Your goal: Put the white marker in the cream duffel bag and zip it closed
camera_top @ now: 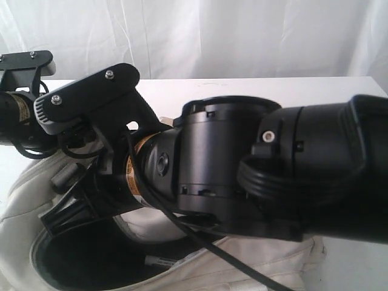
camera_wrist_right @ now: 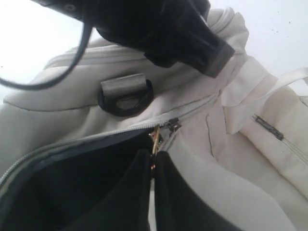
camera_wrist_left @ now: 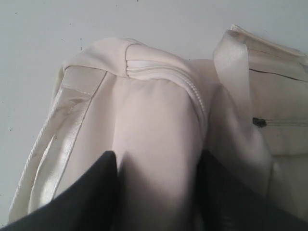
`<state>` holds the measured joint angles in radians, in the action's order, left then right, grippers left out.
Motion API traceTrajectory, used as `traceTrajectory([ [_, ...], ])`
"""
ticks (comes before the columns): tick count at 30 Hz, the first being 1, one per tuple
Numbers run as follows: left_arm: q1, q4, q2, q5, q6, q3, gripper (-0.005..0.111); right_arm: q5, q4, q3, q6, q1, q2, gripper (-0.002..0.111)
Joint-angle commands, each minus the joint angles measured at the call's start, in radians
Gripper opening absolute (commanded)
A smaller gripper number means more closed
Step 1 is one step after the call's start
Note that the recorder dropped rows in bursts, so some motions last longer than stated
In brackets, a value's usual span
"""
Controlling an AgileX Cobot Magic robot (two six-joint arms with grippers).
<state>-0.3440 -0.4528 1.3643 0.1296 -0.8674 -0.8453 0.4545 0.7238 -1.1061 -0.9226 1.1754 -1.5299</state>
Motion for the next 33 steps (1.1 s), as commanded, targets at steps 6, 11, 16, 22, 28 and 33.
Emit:
traceTrajectory([
  [6, 0.002, 0.003, 0.010, -0.108, -0.037, -0.005, 0.002, -0.024, -0.009, 0.003, 0.010, 0.002, 0.016, 0.000],
  [11, 0.002, 0.003, 0.010, -0.123, -0.037, -0.005, 0.000, -0.024, -0.025, 0.003, 0.010, 0.017, 0.016, 0.000],
  [16, 0.004, 0.003, 0.010, -0.161, -0.037, -0.005, 0.000, -0.022, -0.029, 0.003, 0.010, 0.054, 0.016, 0.000],
  [22, 0.014, 0.003, 0.010, -0.161, -0.034, -0.005, 0.000, 0.001, -0.078, 0.003, 0.027, 0.109, 0.016, 0.000],
  [28, 0.064, 0.003, 0.010, -0.166, -0.034, -0.005, 0.000, 0.039, -0.103, 0.003, 0.050, 0.174, 0.020, 0.000],
  [33, 0.106, 0.003, 0.010, -0.168, -0.040, -0.005, 0.000, 0.085, -0.117, 0.003, 0.052, 0.220, 0.040, 0.000],
])
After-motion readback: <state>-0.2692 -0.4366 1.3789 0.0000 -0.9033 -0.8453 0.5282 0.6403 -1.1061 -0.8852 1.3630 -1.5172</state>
